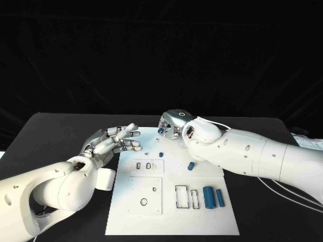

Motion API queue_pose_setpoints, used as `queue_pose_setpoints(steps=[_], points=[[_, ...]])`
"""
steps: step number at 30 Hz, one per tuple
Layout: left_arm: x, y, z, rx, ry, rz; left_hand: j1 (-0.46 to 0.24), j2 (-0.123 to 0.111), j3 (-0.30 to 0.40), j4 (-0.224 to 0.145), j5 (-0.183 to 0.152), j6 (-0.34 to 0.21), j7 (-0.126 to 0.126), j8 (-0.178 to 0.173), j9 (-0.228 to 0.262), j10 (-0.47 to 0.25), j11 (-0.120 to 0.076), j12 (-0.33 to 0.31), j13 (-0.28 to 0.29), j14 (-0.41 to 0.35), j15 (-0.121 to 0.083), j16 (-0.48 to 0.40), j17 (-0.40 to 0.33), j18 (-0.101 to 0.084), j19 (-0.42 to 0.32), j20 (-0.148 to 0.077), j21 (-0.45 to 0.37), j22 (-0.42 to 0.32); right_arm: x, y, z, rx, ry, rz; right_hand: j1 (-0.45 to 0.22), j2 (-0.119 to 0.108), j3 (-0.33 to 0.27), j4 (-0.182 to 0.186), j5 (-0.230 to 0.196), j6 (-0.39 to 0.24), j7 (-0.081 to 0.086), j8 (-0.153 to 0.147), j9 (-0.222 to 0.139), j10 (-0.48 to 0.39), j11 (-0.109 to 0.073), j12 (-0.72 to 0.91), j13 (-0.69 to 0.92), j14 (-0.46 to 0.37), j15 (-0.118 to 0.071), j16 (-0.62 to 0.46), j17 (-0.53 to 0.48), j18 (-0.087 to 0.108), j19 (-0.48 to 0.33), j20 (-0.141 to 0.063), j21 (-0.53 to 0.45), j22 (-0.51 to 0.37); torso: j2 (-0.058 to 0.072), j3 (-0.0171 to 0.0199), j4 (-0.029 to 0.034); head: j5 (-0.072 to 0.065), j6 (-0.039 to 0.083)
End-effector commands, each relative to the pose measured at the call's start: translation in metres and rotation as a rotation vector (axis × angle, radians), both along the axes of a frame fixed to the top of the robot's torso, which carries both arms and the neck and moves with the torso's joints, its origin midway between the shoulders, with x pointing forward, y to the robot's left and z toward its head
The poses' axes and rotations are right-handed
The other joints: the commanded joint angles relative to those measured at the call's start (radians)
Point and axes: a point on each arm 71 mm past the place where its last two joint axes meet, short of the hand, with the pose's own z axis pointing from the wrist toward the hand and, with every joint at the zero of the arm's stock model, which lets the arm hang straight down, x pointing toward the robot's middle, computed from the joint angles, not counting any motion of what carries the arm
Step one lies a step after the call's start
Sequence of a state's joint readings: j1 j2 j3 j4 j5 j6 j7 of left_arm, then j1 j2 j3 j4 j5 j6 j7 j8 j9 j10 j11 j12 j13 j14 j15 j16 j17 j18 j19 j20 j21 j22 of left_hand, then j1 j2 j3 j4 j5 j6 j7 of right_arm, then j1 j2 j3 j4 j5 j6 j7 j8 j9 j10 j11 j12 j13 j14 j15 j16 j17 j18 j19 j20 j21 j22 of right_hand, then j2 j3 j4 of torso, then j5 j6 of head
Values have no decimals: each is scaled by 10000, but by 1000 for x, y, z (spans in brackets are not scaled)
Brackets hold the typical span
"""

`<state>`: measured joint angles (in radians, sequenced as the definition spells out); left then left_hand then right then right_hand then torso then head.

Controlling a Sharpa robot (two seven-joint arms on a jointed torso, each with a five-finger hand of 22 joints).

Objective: Assemble the parts on the task board

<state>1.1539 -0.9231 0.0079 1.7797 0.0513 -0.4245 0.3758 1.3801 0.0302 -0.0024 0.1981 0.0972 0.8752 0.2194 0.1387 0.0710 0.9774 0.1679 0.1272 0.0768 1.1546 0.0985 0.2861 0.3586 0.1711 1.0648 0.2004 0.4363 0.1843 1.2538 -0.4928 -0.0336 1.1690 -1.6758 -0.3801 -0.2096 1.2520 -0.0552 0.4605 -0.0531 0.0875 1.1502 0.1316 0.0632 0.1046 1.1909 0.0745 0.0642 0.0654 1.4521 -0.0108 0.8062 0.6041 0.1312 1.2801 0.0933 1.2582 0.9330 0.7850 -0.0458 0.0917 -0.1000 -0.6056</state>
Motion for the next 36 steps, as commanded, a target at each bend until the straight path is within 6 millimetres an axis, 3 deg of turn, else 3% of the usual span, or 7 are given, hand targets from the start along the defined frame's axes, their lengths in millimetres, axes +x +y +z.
queue_pose_setpoints(steps=[1,7,15,21,31,34,36], points=[[0,-2,1,-137,-35,-191,22,74,5,-37,51,-41,131,-36,-9,-14,27,-40,-9,-52,13,-2,7,93,-52,-19,49,15,1,1,-3,-208,263,9,-10,-111,-17,82,-67,-70,20,-4,-31,-99,21,-38,-15,-90,-1,-42,-20,-101,-85,-19,-61,-24,2,-9,8,-7,-28],[0,-3,1,-142,-33,-203,22,74,5,-37,51,-41,131,-36,-9,-14,27,-40,-9,-52,13,-2,7,93,-52,-19,49,15,1,2,-4,-268,354,-32,-10,-150,-24,112,-137,-119,38,-8,-38,-150,38,-36,-14,-105,11,-85,-77,-91,-122,-5,-90,-75,3,-5,4,-20,-43],[0,-3,1,-116,-4,-179,28,79,6,-47,50,-48,133,-42,-10,-23,29,-48,-11,-57,14,-2,21,93,-55,-18,52,16,2,1,-1,71,76,-154,16,-774,-547,310,-340,-1593,530,-33,-357,-1617,455,-29,-27,-491,334,-759,-715,241,-1225,276,-1282,-2042,4,0,0,-15,-46],[0,-1,1,-90,37,-126,42,103,16,-62,52,-57,137,-50,-11,-36,33,-61,-14,-63,16,-2,45,94,-58,-16,57,18,-1,-2,4,792,-284,31,334,-721,-934,497,-283,-2089,525,10,-351,-1845,460,102,-3,-431,347,-918,-862,283,-1262,323,-1475,-2263,1,3,-54,46,-28],[0,1,1,-128,58,-126,97,132,36,-120,53,-70,137,-65,-11,-52,36,-81,-18,-94,21,-10,97,93,-75,-12,63,20,-23,-42,22,2241,-273,-95,529,-447,-594,727,410,-1226,290,254,-173,197,52,1068,295,-84,59,-686,-765,70,-510,101,-731,-1043,-51,34,-145,90,-7],[0,2,2,-142,48,-130,124,141,45,-150,55,-72,138,-69,-10,-53,38,-88,-18,-110,23,-15,120,93,-86,-10,64,21,-29,-62,26,2621,408,-524,394,-611,-720,857,496,-1164,118,259,-168,1162,-201,1803,770,248,-137,590,680,-93,-44,-64,-183,-125,-74,42,-193,65,33],[0,3,1,-144,44,-125,140,145,50,-168,55,-73,139,-72,-10,-54,38,-91,-18,-119,24,-18,134,93,-92,-9,65,21,-32,-75,26,2838,1026,-848,221,-818,-958,977,608,-1220,30,235,-181,1653,-315,2468,1306,553,-240,2130,2489,-269,419,-181,373,824,-100,54,-232,71,46]])
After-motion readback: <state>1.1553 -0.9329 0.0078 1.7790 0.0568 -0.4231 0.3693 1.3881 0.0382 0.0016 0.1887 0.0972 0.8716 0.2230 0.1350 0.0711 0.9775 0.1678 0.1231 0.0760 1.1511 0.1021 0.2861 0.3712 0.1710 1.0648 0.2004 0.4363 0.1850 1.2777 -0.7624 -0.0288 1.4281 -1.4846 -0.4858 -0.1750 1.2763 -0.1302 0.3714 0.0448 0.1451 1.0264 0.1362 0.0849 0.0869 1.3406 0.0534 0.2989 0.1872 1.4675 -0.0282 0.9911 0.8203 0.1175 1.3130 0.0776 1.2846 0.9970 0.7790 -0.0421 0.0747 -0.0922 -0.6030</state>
